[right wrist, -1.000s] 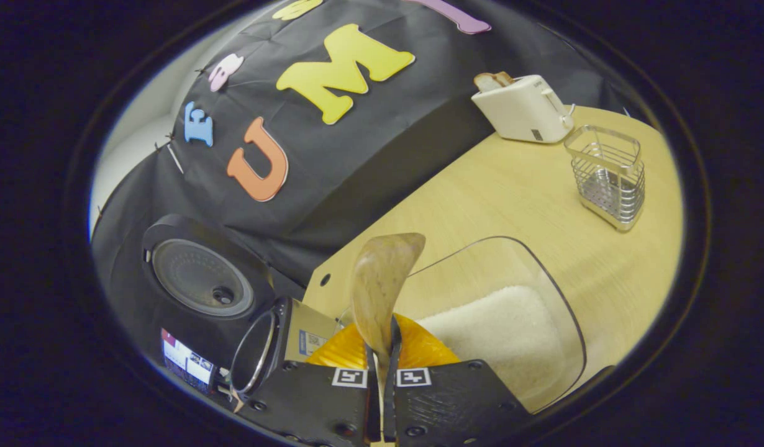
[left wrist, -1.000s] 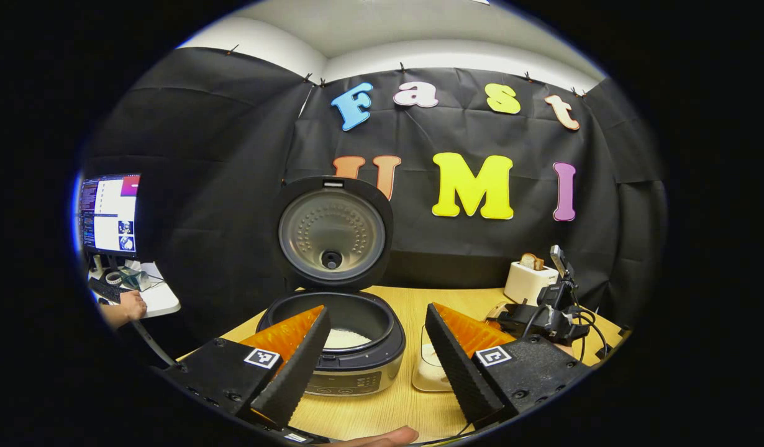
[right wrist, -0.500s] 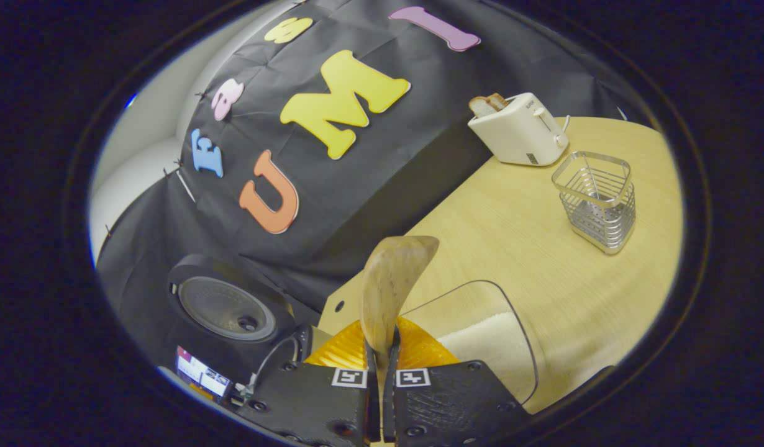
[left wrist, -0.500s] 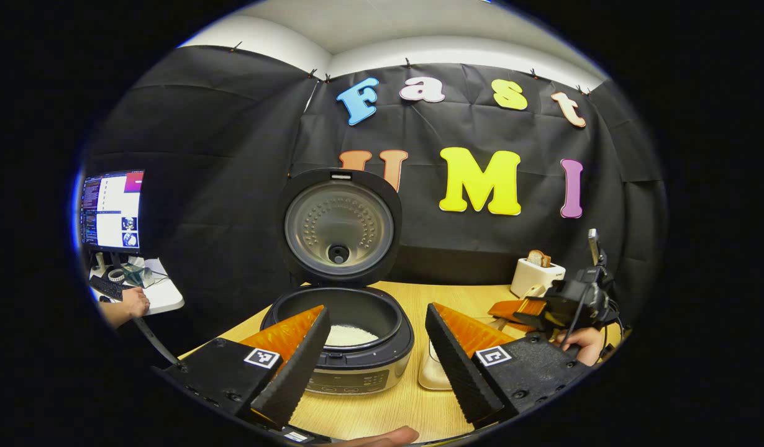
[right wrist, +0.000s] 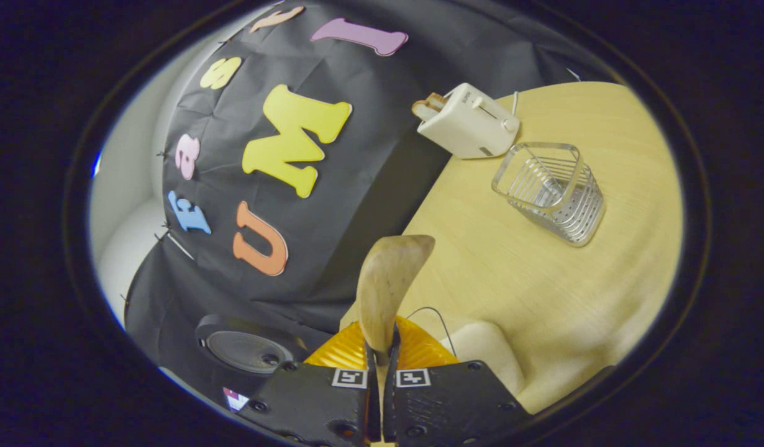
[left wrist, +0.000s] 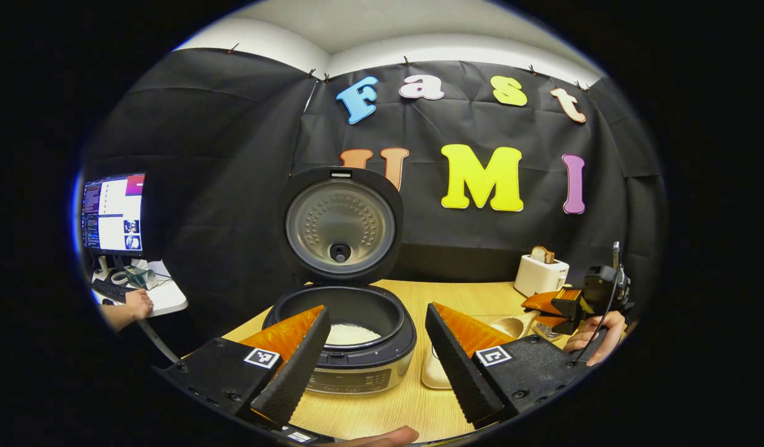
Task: Close the left gripper, press the button to open the rice cooker; take a wooden spoon from the chopstick holder with the right hand, scoop a spoonful of rice and pour it into the rice cooker, then put the wooden spoon back into the chopstick holder.
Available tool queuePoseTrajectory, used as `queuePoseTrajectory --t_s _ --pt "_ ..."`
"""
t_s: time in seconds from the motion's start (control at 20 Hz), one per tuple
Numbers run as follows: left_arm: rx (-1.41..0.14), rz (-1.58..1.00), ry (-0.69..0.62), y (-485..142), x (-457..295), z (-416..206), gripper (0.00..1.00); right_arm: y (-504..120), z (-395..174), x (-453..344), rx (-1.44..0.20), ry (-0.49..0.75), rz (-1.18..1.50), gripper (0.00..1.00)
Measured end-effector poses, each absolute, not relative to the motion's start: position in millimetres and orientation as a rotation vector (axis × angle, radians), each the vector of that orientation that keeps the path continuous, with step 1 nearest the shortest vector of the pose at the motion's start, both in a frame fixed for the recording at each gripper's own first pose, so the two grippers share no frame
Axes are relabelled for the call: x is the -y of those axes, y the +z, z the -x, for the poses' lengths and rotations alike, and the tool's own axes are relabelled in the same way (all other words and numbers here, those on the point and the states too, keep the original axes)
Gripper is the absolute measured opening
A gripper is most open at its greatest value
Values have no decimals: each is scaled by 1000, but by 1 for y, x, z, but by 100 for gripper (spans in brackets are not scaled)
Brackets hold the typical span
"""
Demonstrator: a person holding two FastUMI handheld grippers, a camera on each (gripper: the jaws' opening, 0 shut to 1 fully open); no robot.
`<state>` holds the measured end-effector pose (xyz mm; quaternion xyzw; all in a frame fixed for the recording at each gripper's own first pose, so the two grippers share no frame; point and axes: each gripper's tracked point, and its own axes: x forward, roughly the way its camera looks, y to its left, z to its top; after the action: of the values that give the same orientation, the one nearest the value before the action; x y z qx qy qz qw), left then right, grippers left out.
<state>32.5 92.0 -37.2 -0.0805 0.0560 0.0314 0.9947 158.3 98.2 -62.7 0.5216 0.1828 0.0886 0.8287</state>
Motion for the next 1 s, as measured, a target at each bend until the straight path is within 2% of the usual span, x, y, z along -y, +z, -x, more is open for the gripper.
queuePoseTrajectory --t_s 0.4,1.0 --pt "-112 146 76 -38 -99 -31 99 -46 -150 -95 -401 232 -1311 2" --pt "-150 132 194 -58 -168 -25 99 29 -140 -130 -319 290 -1301 2"
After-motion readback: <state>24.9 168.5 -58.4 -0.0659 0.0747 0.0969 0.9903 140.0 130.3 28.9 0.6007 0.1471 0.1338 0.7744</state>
